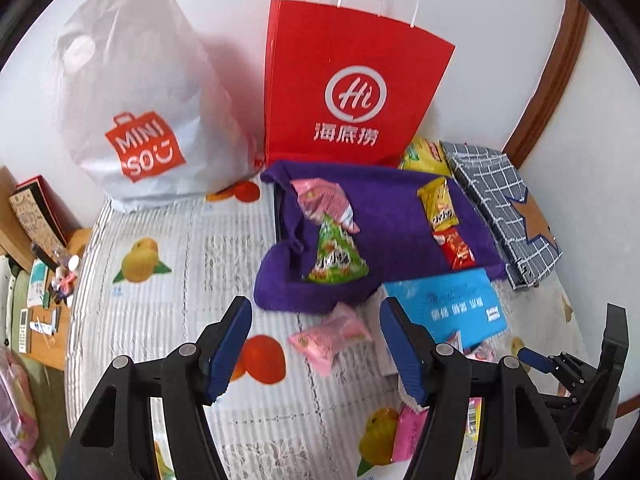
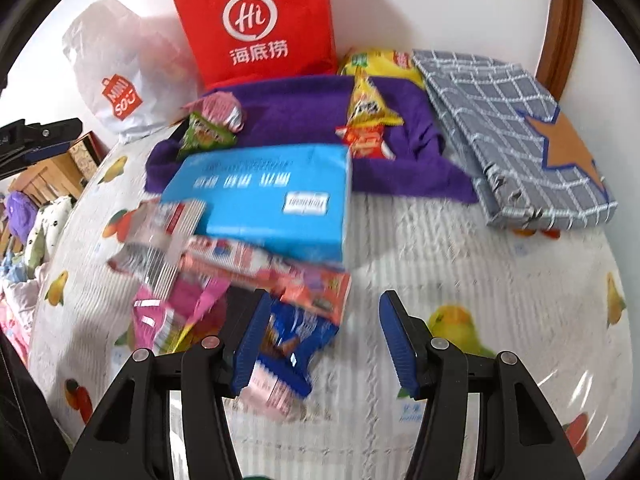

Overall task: Organize snacks
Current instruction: 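Move both tools back to the pile while the right tool grasps the dark blue packet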

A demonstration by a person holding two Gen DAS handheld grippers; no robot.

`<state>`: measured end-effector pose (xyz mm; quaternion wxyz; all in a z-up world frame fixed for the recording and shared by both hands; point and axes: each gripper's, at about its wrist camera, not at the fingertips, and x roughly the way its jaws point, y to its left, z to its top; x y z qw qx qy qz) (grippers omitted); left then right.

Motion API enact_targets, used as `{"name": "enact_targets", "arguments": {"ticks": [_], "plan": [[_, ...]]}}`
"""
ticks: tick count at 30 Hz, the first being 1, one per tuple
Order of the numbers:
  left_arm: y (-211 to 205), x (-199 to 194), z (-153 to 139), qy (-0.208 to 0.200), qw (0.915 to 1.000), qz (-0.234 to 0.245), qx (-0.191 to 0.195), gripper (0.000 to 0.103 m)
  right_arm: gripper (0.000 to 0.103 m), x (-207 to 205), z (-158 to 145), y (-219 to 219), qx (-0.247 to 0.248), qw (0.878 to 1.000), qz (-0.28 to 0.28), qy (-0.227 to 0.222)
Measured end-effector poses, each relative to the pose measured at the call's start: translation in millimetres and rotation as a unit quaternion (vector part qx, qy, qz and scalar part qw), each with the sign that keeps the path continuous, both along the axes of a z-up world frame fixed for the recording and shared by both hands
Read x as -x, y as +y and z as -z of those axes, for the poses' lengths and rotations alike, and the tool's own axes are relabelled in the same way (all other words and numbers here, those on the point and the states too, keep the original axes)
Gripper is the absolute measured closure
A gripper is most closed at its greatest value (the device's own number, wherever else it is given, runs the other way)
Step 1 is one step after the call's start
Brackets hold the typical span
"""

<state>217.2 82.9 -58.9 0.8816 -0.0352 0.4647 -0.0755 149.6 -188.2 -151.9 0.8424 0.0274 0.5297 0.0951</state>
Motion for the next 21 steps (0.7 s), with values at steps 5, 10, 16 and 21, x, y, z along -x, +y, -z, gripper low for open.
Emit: {"name": "enact_targets", "arguments": {"ticks": [5,10,16,21], "plan": [[-7,10,8,0.007,0.9999,0.010,-0.003,0.039,0.046,0,12,7,-0.004,1.000,0.001,0.013],[-12,19,14,0.010,0.9998,0.016,-0.011,0.039,0.046,-7,23,13,-0.022,0.999,0.011,0.027],[-6,26,25,0.015,0.9998,0.015,-0.005,0.039,0.047,-4,29,20,0.002,1.000,0.002,0.029],[7,26,37,0.027,0.9996,-0.003,0.000,0.039,0.047,2,28,1,0.018,0.999,0.012,0.037]]}}
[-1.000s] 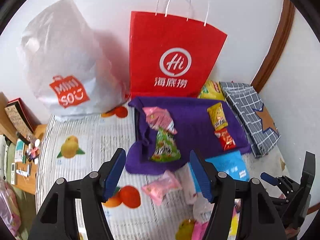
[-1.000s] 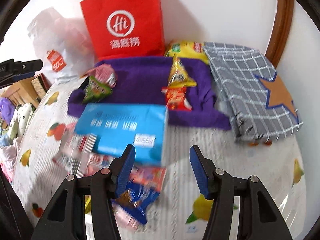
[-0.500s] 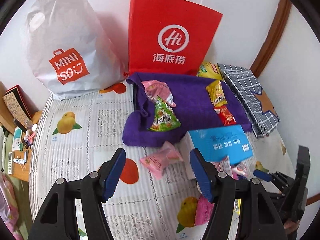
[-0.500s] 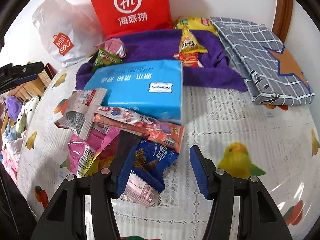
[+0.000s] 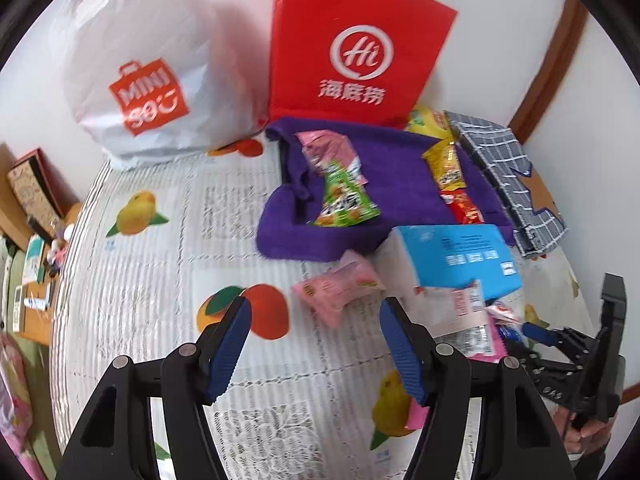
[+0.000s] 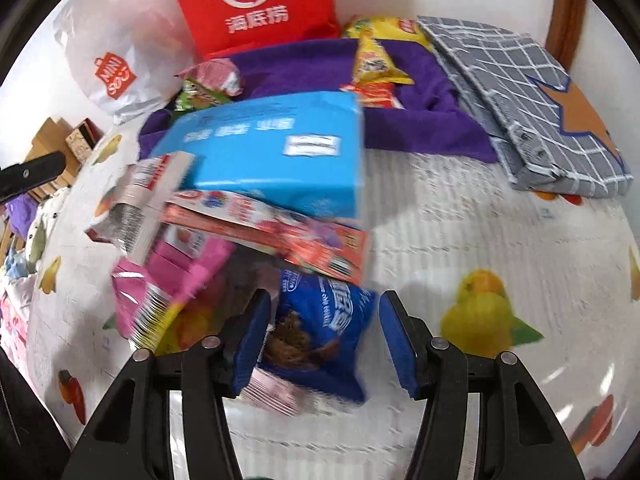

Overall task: Organize snacks
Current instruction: 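Move both tools back to the pile while the right tool grasps the dark blue packet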

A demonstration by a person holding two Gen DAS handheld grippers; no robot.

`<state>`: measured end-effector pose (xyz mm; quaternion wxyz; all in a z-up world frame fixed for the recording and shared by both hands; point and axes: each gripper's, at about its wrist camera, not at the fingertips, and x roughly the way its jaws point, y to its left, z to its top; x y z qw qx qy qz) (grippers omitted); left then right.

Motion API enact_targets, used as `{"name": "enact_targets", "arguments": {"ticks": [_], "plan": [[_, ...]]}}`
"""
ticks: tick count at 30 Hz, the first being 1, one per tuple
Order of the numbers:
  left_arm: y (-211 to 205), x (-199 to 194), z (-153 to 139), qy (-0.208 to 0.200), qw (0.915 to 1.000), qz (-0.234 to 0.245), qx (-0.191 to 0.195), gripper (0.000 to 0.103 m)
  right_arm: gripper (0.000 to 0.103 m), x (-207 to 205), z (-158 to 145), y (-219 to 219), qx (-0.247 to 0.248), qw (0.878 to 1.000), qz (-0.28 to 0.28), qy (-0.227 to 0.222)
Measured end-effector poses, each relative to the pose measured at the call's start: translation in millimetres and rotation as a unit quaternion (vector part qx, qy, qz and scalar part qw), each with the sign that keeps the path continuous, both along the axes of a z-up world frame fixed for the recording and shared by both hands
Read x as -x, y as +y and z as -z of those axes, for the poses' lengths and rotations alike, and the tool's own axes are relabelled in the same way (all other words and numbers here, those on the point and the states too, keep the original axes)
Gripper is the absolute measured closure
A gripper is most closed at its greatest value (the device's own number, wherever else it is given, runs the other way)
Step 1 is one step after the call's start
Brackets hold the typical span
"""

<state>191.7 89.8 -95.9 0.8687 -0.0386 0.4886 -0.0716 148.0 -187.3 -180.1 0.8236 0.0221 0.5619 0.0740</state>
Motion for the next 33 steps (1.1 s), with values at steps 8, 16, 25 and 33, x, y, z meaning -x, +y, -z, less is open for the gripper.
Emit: {"name": "enact_targets", "arguments": {"ticks": [8,16,25,33], "plan": [[-17,-10,26,-0.006,0.9987,0.037,-0.034,0.039,0.047,2,12,-20,0.018,1.000,0.013,-0.013],[-35,-29,43,-0.026,0.9902,0.101,-0.093,0.039,0.050,5,14,-24,0.041,0.998,-0.002,-0.044],[-50,-48,72,0.000,0.9878,0.129,-0.087,0.039,0.049,1,15,-32,0.038,0.997,0.006,-0.066],[-44,-37,73,0.013,0.9903,0.121,-0.068,0.057,0.050,4,14,-32,0.040,0.996,0.017,-0.074]]}}
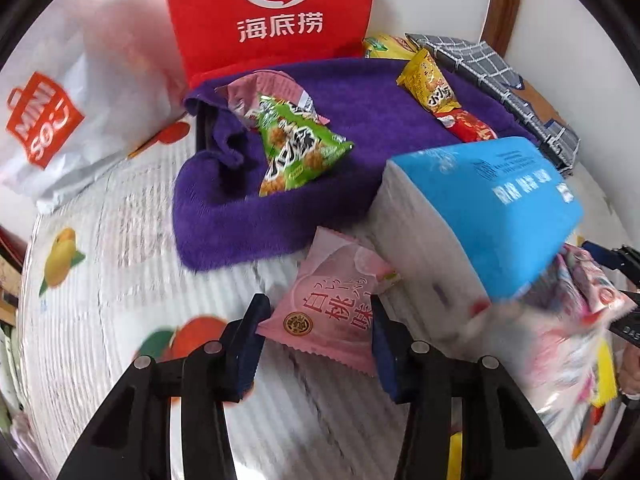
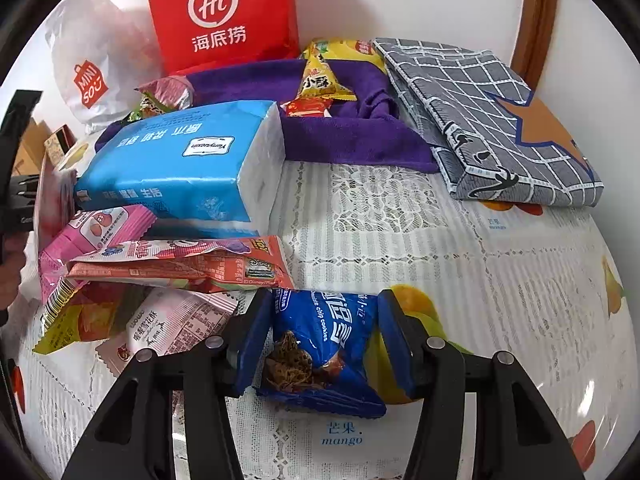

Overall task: Organize snacks
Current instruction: 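Move both tools back to the pile while the right tool grasps the dark blue packet, then grasp the pink peach packet with the left tool while the right tool holds the blue packet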

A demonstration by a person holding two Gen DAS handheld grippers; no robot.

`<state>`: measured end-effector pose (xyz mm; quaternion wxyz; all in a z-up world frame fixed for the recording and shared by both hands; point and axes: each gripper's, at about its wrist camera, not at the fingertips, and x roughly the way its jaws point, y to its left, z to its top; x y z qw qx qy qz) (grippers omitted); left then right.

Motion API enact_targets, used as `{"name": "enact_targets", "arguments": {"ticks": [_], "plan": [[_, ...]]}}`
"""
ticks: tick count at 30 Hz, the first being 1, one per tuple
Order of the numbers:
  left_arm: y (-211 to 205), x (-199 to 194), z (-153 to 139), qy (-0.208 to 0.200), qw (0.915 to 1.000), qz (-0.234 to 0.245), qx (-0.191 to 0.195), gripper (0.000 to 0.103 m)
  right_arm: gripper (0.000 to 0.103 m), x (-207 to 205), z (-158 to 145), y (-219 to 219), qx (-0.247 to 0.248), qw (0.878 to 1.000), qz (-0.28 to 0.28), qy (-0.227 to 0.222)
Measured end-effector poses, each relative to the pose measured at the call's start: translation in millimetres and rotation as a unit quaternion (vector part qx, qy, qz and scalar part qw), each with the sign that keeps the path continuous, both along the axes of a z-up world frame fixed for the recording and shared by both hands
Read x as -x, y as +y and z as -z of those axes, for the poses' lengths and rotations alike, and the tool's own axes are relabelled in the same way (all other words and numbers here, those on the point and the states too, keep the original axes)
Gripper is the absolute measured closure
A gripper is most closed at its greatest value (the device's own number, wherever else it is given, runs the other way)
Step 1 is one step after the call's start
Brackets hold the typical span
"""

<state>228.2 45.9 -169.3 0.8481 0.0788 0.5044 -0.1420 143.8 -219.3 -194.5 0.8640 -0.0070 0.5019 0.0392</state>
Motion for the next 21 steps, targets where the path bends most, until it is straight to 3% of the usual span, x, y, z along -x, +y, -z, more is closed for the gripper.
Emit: {"name": "enact_targets", "arguments": {"ticks": [6,14,21], "plan": [[21,42,-4,0.008,0.9990,-0.036,0.024,0.057,0.050,15,-3,1,-0.009,1.000,-0.008,0.003],[47,99,-1,0.008,0.9914,-0.107,0.076,0.057,0.050,29,-1,3,0.000,1.000,-0.008,-0.027],[39,115,3,-0.033,0.9879,-0.135,0.069,0.057,0.049,27,0,1,-0.007,1.000,-0.007,-0.024]]}}
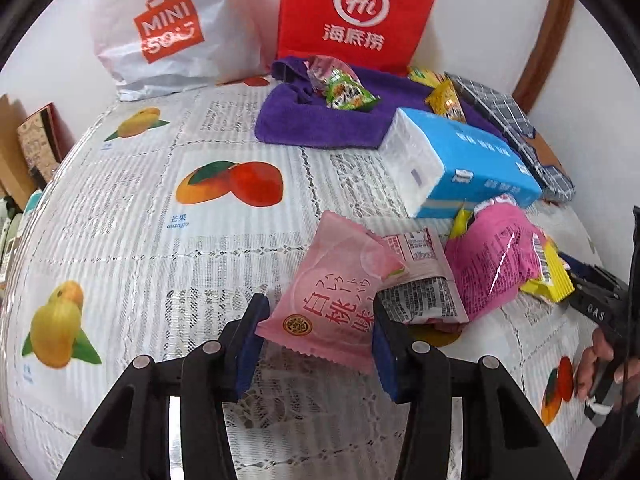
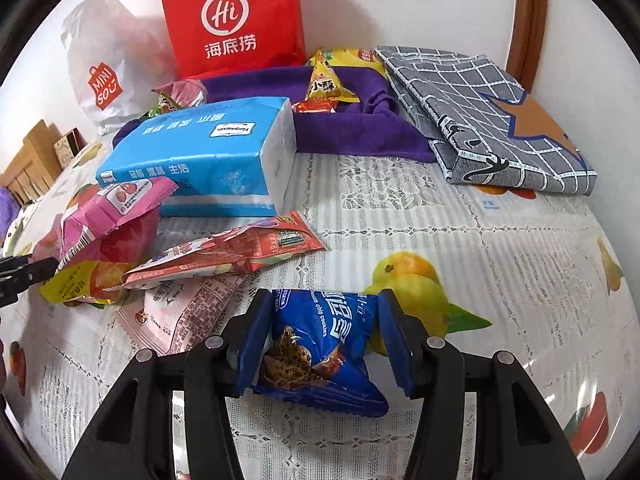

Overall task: Organize snacks
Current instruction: 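Grasp the pink peach packet with the left tool while the right tool holds the blue packet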

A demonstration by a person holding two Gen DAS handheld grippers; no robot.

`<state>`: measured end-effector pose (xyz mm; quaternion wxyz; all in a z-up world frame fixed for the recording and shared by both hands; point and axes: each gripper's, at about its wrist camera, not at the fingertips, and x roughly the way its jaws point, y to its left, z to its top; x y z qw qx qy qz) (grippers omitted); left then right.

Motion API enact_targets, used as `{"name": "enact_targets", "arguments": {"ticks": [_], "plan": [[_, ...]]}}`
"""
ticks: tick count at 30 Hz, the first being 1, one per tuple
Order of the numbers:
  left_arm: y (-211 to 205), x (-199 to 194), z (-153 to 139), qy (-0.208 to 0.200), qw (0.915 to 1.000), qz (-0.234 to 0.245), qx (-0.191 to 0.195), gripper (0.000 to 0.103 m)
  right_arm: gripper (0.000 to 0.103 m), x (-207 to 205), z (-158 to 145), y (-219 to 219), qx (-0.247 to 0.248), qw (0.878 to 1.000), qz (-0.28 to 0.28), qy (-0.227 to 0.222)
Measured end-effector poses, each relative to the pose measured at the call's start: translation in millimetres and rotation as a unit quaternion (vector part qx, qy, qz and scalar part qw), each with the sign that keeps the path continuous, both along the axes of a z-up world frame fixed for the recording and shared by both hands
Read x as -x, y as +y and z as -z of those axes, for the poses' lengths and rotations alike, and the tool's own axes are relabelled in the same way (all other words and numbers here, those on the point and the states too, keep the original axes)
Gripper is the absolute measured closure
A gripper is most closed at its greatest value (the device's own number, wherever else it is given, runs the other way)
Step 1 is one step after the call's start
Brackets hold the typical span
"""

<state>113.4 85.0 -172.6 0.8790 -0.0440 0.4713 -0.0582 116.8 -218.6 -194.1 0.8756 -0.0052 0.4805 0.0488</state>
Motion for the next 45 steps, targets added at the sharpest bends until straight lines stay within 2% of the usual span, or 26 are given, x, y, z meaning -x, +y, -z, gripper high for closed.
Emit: {"name": "enact_targets", "arguments": {"ticks": [3,5,10,15,20,23,25,26,27,30,34,38,41,45], "plan": [[-2,4,1,-0.023,0.9996,-0.016,-0.004,0.056,0.049,-1,0,-1,-0.003,1.000,-0.001,0.001],[-6,5,1,-0.023,0.9994,-0.018,-0.019,0.056,0.049,-1,1,-2,-0.005,1.000,-0.001,0.001],[-9,5,1,-0.021,0.9991,-0.027,-0.027,0.054,0.048,-1,0,-3,-0.010,1.000,0.000,0.001],[-8,5,0,-0.021,0.9992,-0.027,-0.020,0.054,0.044,-1,1,-1,-0.008,1.000,-0.011,0.002],[-7,5,0,-0.021,0.9993,-0.027,-0.015,0.053,0.038,4,-1,1,0.017,1.000,-0.005,0.006],[-9,5,0,-0.020,0.9994,-0.024,-0.017,0.052,0.038,9,-2,4,0.029,1.000,-0.008,0.004],[-9,5,0,-0.021,0.9993,-0.026,-0.016,0.052,0.041,11,-1,3,0.021,1.000,-0.013,0.000],[-8,5,0,-0.021,0.9993,-0.026,-0.015,0.052,0.054,12,-3,2,0.012,1.000,-0.018,0.002],[-8,5,0,-0.021,0.9993,-0.025,-0.016,0.052,0.057,13,-5,3,0.012,1.000,-0.019,0.003],[-7,4,-3,-0.011,0.9997,-0.021,-0.009,0.052,0.059,18,-9,9,0.032,0.999,-0.029,0.002],[1,9,-16,-0.012,0.9993,-0.014,0.031,0.052,0.059,24,-18,10,0.027,0.999,-0.031,0.002],[-2,15,-31,-0.022,0.9991,-0.006,0.035,0.052,0.059,28,-35,9,0.001,1.000,-0.022,-0.008],[-8,16,-44,-0.028,0.9990,0.000,0.036,0.060,0.059,28,-49,13,-0.013,0.999,-0.023,-0.020],[-17,12,-55,-0.038,0.9985,0.014,0.038,0.060,0.059,24,-68,20,-0.022,0.998,-0.035,-0.040]]}}
